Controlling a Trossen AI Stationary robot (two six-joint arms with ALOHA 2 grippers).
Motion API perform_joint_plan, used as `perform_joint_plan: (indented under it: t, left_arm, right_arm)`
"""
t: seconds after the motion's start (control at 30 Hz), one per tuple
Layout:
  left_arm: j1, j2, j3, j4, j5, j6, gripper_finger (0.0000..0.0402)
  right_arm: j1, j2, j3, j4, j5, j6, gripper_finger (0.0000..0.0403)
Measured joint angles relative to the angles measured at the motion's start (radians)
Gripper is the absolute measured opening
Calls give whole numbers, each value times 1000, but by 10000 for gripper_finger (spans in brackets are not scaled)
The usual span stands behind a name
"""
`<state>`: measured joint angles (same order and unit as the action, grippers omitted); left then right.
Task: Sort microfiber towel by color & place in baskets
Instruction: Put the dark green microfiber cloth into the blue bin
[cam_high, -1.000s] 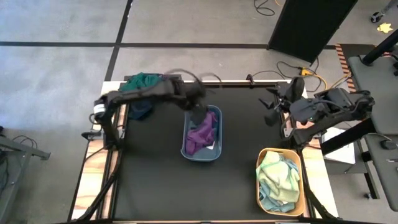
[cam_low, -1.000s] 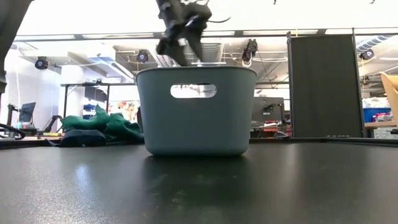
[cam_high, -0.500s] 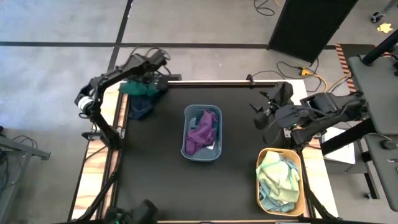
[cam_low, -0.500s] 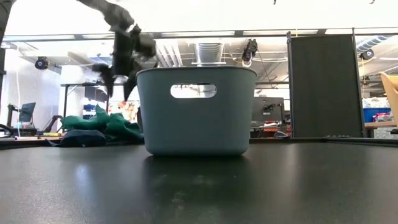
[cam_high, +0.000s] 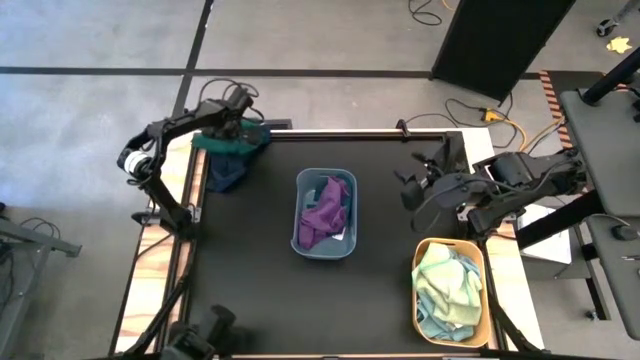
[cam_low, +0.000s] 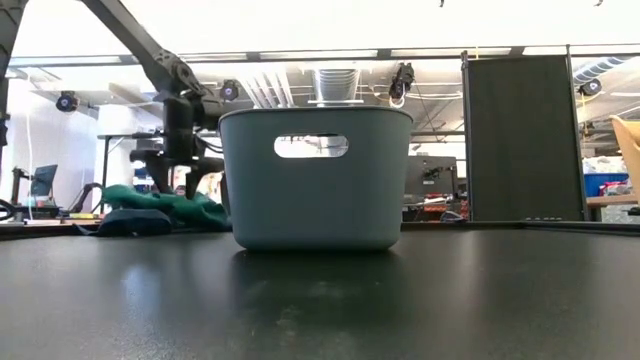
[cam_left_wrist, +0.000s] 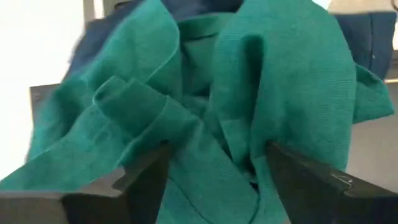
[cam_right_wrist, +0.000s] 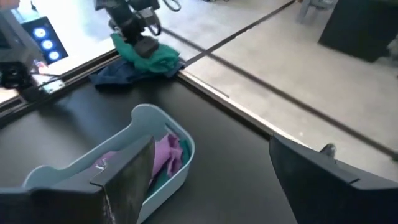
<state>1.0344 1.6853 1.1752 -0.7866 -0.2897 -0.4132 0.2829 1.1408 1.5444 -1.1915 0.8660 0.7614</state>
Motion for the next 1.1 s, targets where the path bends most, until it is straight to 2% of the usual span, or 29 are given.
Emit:
perform_joint_plan:
  t: [0.07, 0.13, 0.27, 0.3, 0.47, 0.67, 0.77, 0.87, 0.97, 1.1]
  left_arm:
    - [0, 3, -24, 35, 19, 16, 227]
    - [-2, 4, -43, 65, 21, 26, 182]
    - [-9, -2, -58, 95, 45, 27, 43]
    - [-13, -10, -58, 96, 46, 27, 22]
    - [-57, -119, -35, 76, 74, -31, 4]
    - [-196, -387, -11, 115, 80, -136, 1]
    - [-318, -520, -10, 208, 80, -133, 0]
    - [-489, -624, -16, 344, 81, -26, 0]
    - [-661, -669, -17, 458, 86, 56, 0]
    - [-811, -667, -19, 547, 90, 53, 0]
  right_arm:
    - [0, 0, 0, 0, -29, 7, 301]
    - [0, 0, 0, 0, -49, 9, 295]
    - [0, -1, 0, 0, -72, -21, 284]
    - [0, -3, 0, 0, -87, -34, 282]
    - [0, -28, 0, 0, -173, -87, 271]
    - [0, -70, 0, -4, -291, -133, 256]
    - [1, -87, 0, -7, -326, -161, 248]
    - [1, -95, 0, -7, -344, -188, 241]
    - [0, -96, 0, -6, -345, -197, 237]
    - [0, -93, 0, -5, -346, -204, 236]
